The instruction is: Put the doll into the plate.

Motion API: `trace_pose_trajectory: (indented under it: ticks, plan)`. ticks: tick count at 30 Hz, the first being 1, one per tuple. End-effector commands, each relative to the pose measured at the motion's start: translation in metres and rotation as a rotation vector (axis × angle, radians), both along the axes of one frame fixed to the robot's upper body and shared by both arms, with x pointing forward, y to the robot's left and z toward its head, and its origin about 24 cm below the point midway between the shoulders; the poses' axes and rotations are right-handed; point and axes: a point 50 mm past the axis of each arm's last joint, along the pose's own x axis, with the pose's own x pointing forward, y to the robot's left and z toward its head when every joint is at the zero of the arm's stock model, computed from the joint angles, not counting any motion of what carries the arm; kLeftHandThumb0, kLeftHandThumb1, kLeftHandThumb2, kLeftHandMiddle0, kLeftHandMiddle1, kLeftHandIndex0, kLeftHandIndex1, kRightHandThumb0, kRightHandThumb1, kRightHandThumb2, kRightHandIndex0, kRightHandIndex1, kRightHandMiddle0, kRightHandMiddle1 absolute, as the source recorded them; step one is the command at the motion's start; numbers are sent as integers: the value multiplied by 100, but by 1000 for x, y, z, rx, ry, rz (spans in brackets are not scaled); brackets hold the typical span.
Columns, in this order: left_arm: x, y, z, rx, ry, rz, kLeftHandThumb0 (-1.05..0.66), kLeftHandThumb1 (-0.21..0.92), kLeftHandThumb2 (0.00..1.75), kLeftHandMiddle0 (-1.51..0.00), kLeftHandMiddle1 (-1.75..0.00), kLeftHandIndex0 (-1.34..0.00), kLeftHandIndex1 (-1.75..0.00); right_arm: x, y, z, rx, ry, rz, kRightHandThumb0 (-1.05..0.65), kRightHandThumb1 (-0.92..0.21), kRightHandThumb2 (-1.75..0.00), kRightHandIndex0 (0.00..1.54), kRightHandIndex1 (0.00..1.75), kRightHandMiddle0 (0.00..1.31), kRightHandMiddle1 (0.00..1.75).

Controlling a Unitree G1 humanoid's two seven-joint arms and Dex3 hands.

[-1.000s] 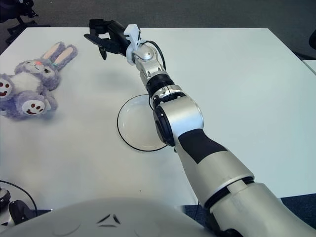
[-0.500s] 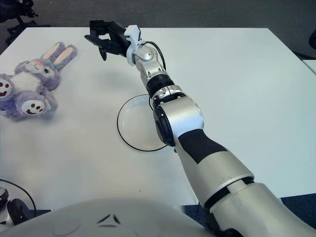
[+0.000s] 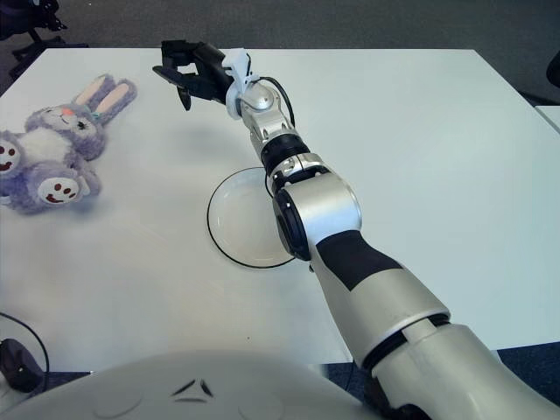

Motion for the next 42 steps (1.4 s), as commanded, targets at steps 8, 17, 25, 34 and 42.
trace_pose_trajectory:
  ticks: [8, 17, 25, 34, 42]
  plan:
    - [9, 1, -3, 16, 5, -46, -1, 92, 31, -49, -151, -31, -138, 0, -1, -1, -13, -24, -2, -35, -92, -29, 85, 175, 67, 175]
    - [17, -3, -10, 7, 8, -67, -1, 92, 32, -48, -152, -31, -138, 0, -2, -2, -21, -28, -6, -35, -92, -29, 86, 175, 67, 175]
    - [28, -9, -15, 10, 35, -113, -1, 92, 32, -48, -152, -30, -138, 0, -4, -3, -29, -30, -9, -35, -92, -29, 87, 175, 68, 175]
    - [43, -21, -19, 16, 43, -148, -1, 92, 33, -47, -153, -29, -140, 0, -4, -4, -29, -28, -5, -35, -92, -29, 87, 175, 68, 175]
    - [56, -33, -18, 31, 36, -205, -1, 92, 34, -47, -153, -28, -141, 0, -4, -5, -25, -18, -3, -35, -92, -27, 87, 175, 67, 175]
